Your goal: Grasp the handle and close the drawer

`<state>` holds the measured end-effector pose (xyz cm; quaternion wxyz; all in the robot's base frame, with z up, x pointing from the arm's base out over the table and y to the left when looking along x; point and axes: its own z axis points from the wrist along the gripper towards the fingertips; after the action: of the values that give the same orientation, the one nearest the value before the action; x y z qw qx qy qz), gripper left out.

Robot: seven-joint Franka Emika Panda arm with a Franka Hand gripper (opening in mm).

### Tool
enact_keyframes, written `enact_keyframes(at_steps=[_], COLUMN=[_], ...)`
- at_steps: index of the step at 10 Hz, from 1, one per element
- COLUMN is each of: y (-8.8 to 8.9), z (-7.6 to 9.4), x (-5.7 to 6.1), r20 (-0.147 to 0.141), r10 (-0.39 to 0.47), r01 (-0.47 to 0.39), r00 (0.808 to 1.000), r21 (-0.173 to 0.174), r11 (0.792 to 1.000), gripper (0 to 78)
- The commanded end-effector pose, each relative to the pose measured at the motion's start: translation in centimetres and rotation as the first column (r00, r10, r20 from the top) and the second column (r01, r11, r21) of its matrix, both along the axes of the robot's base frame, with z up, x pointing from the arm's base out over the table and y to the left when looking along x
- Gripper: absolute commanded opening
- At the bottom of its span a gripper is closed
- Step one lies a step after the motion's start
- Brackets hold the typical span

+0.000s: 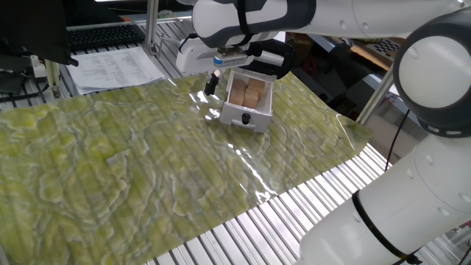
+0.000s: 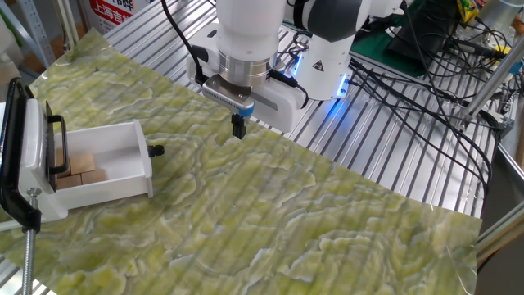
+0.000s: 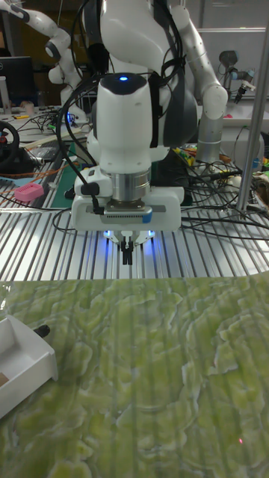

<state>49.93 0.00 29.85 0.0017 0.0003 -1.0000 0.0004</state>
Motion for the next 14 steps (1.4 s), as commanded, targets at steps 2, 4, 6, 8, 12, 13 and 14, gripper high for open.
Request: enact_keyframes(at_steps=[2,4,6,8,12,13,14], y=[0.00,-0.01,-0.01,-0.01,-0.01,-0.01,-0.05], z=[0.01,0.03,0.04,0.04,0.04,0.04,0.02], x=[0.00,0.01,0.01,0.01,0.01,0.01,0.01], r20=[0.068,0.068,0.068,0.066,0.064,0.064,0.064], r10=[-0.154,-0.154,-0.155,-0.156,-0.152,-0.152,-0.154], r01=[0.155,0.155,0.156,0.157,0.152,0.153,0.155], r00=[0.986,0.986,0.986,0.986,0.986,0.986,0.986], r21=[-0.012,-0.010,-0.009,-0.009,-0.008,-0.008,-0.009], r11=[0.988,0.988,0.988,0.988,0.988,0.988,0.988], gripper=[0.0,0.0,0.0,0.0,0.0,0.0,0.0])
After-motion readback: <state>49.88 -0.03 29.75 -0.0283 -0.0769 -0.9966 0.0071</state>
